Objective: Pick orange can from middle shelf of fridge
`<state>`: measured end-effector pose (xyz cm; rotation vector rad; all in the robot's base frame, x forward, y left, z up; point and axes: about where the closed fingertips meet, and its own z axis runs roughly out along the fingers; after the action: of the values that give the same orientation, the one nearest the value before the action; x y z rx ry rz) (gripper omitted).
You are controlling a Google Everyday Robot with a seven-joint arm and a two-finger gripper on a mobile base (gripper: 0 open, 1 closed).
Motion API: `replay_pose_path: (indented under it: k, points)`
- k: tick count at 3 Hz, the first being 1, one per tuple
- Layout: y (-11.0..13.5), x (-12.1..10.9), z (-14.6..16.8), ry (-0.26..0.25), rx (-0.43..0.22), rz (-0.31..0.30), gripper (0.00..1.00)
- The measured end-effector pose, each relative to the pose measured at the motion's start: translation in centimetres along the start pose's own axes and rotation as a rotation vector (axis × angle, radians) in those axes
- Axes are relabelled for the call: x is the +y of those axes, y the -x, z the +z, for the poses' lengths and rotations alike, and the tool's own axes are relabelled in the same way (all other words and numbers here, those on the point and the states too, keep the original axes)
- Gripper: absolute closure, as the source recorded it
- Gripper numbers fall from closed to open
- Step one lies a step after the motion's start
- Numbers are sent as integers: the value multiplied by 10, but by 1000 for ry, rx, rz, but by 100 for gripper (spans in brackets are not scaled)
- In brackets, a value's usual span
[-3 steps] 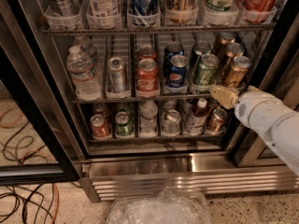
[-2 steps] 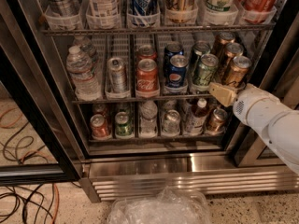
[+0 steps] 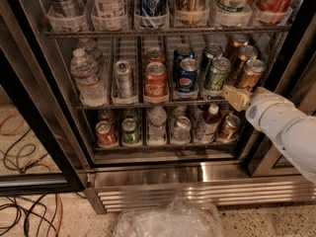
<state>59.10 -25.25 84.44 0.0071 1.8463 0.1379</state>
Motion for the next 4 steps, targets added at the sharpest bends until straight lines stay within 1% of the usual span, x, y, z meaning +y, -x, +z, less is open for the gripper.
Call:
replay_pose_path:
  k: [1, 2, 4]
  points:
    - [1, -18, 25, -31, 16, -1, 31]
    - [1, -20, 32, -38, 13, 2, 33]
    - [7, -31, 39, -82, -13, 5, 34]
